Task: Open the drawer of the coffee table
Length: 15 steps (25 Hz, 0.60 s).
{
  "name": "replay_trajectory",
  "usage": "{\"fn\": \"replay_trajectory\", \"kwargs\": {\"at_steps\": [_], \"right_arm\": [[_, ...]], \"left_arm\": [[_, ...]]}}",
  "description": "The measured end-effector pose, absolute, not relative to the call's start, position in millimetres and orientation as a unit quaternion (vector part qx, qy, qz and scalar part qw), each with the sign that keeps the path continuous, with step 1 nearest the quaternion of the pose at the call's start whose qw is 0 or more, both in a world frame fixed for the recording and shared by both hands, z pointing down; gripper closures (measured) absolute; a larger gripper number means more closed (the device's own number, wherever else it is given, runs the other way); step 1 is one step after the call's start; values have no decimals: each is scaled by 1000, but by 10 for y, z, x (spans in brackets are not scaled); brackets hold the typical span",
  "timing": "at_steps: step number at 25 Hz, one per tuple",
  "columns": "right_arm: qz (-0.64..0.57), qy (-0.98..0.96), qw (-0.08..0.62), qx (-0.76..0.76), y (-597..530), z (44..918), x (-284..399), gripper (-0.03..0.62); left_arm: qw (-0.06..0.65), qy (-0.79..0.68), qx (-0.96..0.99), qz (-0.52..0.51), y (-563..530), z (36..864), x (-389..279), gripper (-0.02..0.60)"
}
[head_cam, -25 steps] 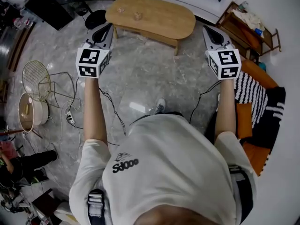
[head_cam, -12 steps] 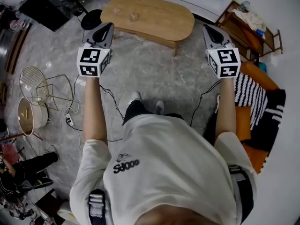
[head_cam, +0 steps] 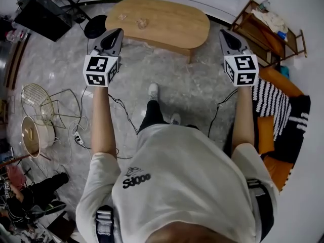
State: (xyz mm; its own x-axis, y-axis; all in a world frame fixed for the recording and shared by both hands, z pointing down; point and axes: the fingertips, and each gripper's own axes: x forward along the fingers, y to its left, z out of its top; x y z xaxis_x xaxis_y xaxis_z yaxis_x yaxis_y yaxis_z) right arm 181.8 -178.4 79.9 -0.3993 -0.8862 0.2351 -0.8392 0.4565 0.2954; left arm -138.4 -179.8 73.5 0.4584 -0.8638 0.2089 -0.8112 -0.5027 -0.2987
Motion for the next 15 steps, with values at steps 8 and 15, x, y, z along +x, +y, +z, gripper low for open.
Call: {"fn": "replay_trajectory", "kwargs": {"at_steps": [8, 15], "right_arm": [[-48, -827, 193, 526, -2492, 1061, 1652, 588], [-26, -812, 199, 548, -3257, 1332, 1480, 588]], "left_arm": [[56, 485, -856, -168, -2716, 981, -1571, 565], [41, 464, -865, -187, -3626, 1302, -1780, 565]]}}
